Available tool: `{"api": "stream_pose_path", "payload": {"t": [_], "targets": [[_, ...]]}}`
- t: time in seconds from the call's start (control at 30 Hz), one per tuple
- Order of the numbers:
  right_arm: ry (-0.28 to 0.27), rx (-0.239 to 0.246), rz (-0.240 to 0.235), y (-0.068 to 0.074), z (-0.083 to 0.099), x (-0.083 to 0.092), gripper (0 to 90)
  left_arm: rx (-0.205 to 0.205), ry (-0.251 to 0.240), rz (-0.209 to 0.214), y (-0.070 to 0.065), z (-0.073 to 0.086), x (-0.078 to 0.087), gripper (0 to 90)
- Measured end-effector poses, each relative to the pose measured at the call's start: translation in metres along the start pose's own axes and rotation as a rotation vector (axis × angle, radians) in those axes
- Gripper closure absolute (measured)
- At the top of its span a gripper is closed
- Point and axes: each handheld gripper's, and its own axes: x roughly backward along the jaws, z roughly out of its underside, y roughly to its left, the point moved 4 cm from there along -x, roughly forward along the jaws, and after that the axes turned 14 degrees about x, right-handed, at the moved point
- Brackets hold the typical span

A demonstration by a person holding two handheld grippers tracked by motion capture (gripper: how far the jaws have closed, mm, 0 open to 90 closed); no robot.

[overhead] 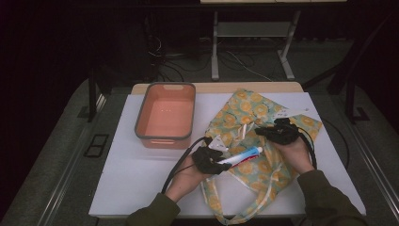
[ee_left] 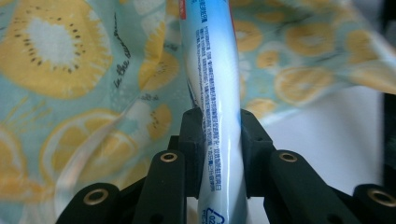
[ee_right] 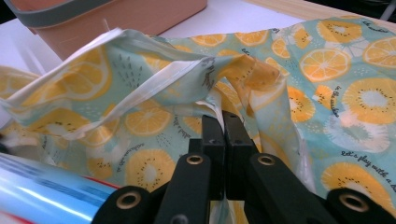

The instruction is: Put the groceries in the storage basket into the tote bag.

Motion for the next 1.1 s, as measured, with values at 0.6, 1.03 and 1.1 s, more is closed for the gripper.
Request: {"api": "stream_pose_path", "payload": {"t": [0.6,1.03,1.1], "targets": [[-0.008,-0.006,-0.003,-0.002,0.001,0.002,89.0,0.055,-0.041,-0.057,0.013,-0.045,-0.065,74.1],[-0.019,-0.006,0.004,-0.003,-0.001,0.004,89.0,0.094,-0.067,-0.117,0.027,-0.079,-0.087,73.8],[-0.021,-0.007,0.007,-0.003,-0.001,0.005,89.0,0.100,-0.074,-0.123,0.028,-0.084,-0.090,73.7]]}}
